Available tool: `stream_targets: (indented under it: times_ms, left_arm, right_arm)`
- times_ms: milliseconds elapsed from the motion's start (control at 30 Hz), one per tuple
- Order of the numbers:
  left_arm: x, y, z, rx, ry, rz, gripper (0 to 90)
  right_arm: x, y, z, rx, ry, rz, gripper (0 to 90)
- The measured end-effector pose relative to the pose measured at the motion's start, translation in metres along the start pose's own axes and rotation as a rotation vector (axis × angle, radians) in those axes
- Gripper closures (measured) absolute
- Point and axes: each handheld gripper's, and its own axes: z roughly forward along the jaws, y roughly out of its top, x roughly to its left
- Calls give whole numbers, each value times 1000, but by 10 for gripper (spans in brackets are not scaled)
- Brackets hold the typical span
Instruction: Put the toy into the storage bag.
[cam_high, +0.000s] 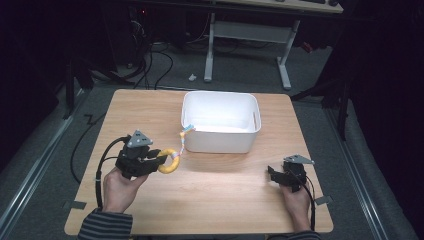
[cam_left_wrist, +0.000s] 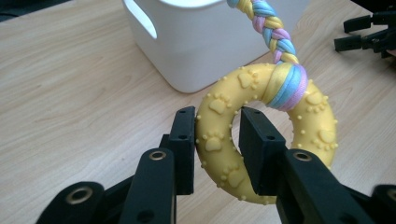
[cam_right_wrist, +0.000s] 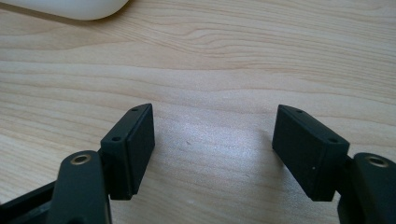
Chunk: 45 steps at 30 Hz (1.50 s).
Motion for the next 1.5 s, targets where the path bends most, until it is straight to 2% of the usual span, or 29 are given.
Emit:
stream_targets:
  times_ms: [300, 567, 633, 733, 900, 1000, 1033, 1233, 1367, 1500]
  left_arm:
    - [5, 13, -7, -31, -12, -20, 674]
    - [5, 26, -5, -40, -27, -5, 674]
    - [7, 29, -4, -45, -42, -10, 674]
    - [6, 36, -1, -50, -53, -6, 674]
    - [-1, 51, 6, -45, -63, 32, 674]
    - [-3, 59, 11, -40, -69, 38, 674]
    - [-4, 65, 14, -35, -62, 53, 674]
    - [-7, 78, 23, -24, -61, 72, 674]
    - [-6, 85, 29, -21, -80, 60, 674]
    - [-8, 90, 35, -16, -75, 65, 674]
  right_arm:
    - [0, 0, 0, 0, 1, 0, 302]
    - [0, 0, 0, 0, 1, 0, 301]
    - [0, 0, 0, 0, 1, -1, 301]
    - [0, 0, 0, 0, 1, -1, 300]
    - [0, 0, 0, 0, 2, -1, 300]
    - [0, 0, 0, 0, 1, -1, 300]
    - [0, 0, 0, 0, 1, -1, 300]
    - [0, 0, 0, 0, 2, -2, 298]
    - [0, 0, 0, 0, 3, -2, 298]
    - [0, 0, 0, 1, 4, -2, 297]
